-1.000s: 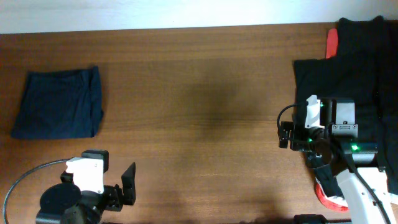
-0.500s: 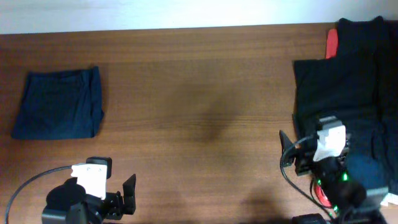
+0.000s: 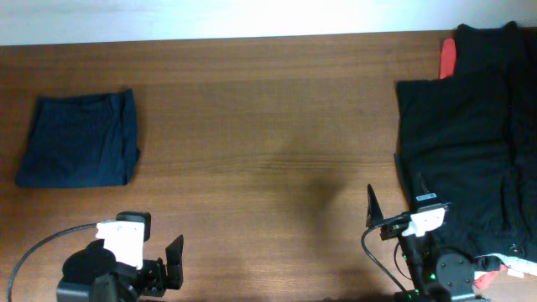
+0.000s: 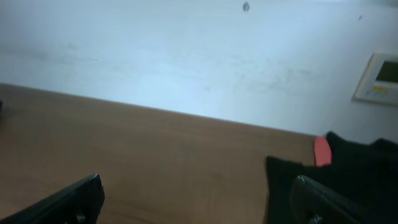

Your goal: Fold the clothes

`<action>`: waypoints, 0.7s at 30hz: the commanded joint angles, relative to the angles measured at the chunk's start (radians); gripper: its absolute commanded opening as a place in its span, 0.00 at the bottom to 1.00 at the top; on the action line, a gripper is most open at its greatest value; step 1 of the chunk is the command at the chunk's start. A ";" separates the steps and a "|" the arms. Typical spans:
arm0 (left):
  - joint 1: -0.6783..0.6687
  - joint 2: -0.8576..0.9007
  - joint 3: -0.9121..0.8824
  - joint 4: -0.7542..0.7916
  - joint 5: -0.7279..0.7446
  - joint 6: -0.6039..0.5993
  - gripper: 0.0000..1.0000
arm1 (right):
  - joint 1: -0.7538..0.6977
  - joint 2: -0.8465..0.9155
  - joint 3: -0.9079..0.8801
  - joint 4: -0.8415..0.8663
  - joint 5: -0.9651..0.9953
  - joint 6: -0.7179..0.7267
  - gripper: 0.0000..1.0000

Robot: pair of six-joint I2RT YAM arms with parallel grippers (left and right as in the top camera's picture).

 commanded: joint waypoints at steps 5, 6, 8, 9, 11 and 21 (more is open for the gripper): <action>0.003 -0.002 -0.002 0.004 -0.007 -0.010 0.99 | 0.005 -0.011 -0.131 0.160 0.060 -0.054 0.99; 0.003 -0.002 -0.002 0.004 -0.007 -0.010 0.99 | 0.005 -0.011 -0.131 0.146 0.061 -0.070 0.99; 0.003 -0.002 -0.002 0.004 -0.007 -0.010 0.99 | 0.005 -0.011 -0.131 0.073 0.063 -0.083 0.99; 0.003 -0.003 -0.002 0.004 -0.007 -0.010 0.99 | 0.005 -0.011 -0.131 0.022 0.062 -0.082 0.99; 0.003 -0.002 -0.002 0.004 -0.007 -0.010 0.99 | 0.004 -0.011 -0.131 0.022 0.075 -0.083 0.99; 0.003 -0.003 -0.002 0.004 -0.007 -0.010 0.99 | 0.004 -0.010 -0.131 0.022 0.080 -0.082 0.99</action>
